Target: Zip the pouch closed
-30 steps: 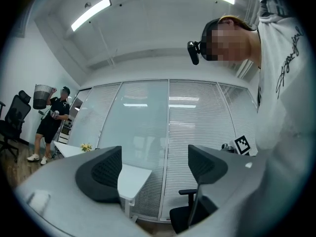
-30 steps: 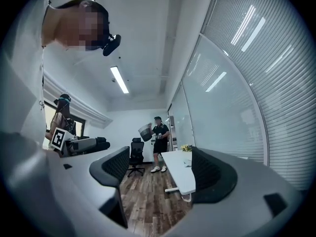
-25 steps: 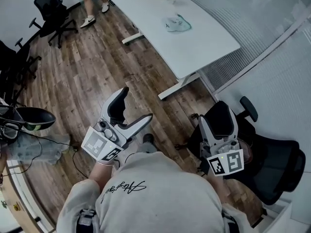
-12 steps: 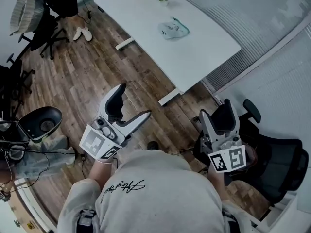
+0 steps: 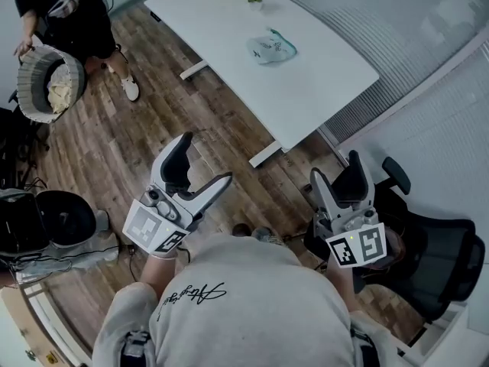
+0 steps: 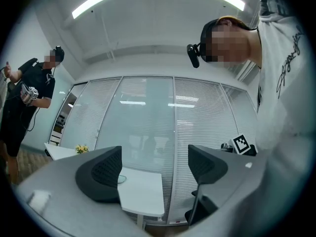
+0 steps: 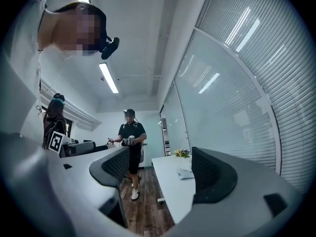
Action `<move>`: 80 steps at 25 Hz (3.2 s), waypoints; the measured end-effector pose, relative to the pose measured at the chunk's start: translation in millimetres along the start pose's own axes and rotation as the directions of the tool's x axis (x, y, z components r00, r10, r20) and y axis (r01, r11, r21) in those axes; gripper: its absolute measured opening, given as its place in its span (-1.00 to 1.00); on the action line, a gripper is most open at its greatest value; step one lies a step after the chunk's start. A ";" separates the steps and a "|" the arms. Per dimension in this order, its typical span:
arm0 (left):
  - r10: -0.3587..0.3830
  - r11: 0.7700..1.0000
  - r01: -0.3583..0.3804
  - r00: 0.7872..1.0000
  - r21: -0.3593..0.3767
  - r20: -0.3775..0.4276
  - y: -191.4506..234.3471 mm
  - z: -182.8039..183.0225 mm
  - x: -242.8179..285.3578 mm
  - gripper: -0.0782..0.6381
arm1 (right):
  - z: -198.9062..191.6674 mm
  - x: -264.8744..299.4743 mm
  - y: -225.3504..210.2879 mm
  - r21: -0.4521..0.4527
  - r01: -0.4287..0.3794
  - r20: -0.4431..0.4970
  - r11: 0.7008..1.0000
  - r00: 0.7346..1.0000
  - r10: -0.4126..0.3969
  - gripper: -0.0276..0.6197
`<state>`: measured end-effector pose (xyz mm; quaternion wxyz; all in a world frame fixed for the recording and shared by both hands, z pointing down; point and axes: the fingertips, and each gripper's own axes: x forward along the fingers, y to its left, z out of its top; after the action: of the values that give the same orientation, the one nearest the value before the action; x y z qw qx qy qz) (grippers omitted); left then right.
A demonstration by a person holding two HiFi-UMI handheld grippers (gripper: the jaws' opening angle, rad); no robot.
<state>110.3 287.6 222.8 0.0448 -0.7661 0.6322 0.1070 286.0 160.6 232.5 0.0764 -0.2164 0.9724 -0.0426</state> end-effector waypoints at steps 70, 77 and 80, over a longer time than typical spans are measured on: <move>-0.103 0.994 0.095 0.984 -0.058 -0.147 243.0 -104.1 294.9 0.34 | -63.8 292.5 -222.5 -0.038 0.085 -0.114 0.996 0.990 -0.089 0.24; -0.252 0.966 0.237 0.952 -0.100 -0.177 301.5 -115.1 335.1 0.32 | -63.6 317.8 -218.7 0.000 0.250 -0.079 0.968 0.965 -0.249 0.24; -0.307 0.951 0.294 0.929 -0.091 -0.207 314.1 -130.6 350.7 0.29 | -65.7 320.1 -222.3 -0.001 0.306 -0.079 0.952 0.949 -0.306 0.24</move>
<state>-120.5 -137.1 293.5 -0.0317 -0.8620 0.5050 0.0322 80.8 -173.7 281.3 0.0322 -0.3622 0.9291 -0.0678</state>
